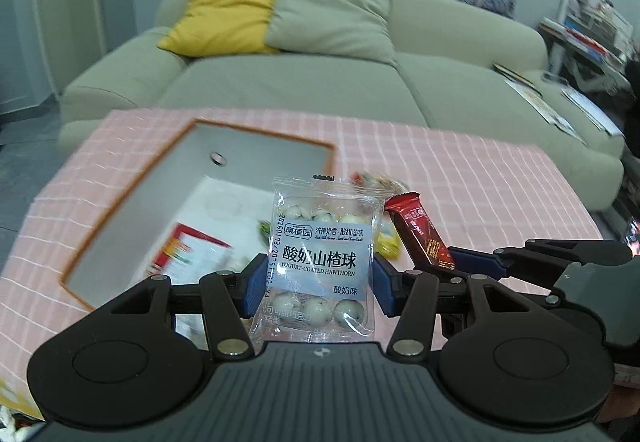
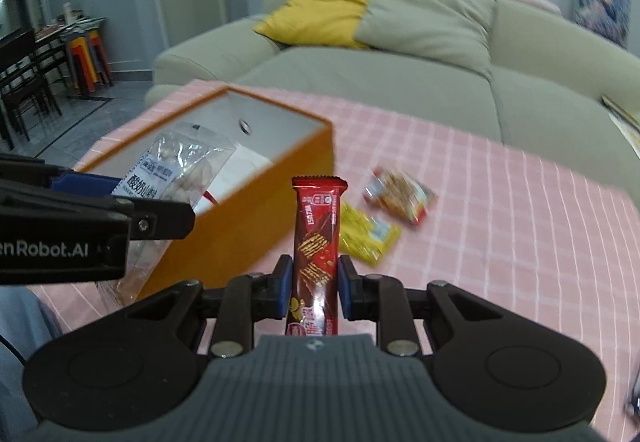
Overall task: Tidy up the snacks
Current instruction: 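Carry the hawthorn pack with left tool into the box while right tool carries the wafer bar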
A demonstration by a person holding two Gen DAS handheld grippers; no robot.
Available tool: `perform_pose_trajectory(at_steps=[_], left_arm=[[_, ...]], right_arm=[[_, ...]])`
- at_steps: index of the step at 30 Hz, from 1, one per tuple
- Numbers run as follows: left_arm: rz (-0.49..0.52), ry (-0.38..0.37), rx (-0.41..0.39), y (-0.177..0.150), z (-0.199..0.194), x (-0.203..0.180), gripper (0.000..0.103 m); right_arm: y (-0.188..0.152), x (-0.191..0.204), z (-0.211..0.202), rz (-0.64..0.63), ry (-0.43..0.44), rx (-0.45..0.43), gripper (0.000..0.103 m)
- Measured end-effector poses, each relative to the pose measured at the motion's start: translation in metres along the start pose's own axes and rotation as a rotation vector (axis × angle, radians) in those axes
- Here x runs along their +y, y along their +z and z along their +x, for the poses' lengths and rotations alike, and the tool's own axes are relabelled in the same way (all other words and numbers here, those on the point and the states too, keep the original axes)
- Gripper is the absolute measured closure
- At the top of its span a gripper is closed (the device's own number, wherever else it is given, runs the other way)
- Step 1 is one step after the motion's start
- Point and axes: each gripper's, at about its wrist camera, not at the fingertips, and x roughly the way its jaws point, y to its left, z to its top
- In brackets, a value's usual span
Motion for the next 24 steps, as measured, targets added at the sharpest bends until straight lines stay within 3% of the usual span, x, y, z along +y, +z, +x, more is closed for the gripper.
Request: perform_pose_trajectory(at_steps=[11, 17, 24], left_arm=[[-0.036, 0.117, 0.002, 0.035, 0.014, 0.066, 0.042], [-0.049, 0.123, 0.076, 0.044, 0.038, 0.092, 0.042], [0.007, 0.138, 0.174, 0.039, 0.069, 0.1, 0.042]], right_arm=[[0.062, 0.052, 0.025, -0.147, 0.062, -0.056, 0.083], [0.091, 0.074, 0.055, -0.203, 0.076, -0.047, 0.083], [0.108, 0.087, 0.105, -0.295, 0.055, 0.013, 0.083]])
